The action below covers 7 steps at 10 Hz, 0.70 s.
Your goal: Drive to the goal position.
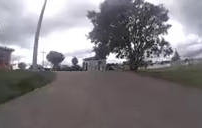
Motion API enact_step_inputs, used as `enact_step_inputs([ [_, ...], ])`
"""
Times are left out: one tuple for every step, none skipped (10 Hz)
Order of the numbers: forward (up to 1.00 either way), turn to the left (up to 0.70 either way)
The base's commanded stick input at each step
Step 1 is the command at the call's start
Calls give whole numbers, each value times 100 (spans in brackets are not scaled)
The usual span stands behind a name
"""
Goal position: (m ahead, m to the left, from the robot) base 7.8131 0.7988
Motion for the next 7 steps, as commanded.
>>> enact_step_inputs([
  [100,0],
  [100,0],
  [100,0],
  [100,0],
  [100,0],
  [100,0],
  [100,0],
])
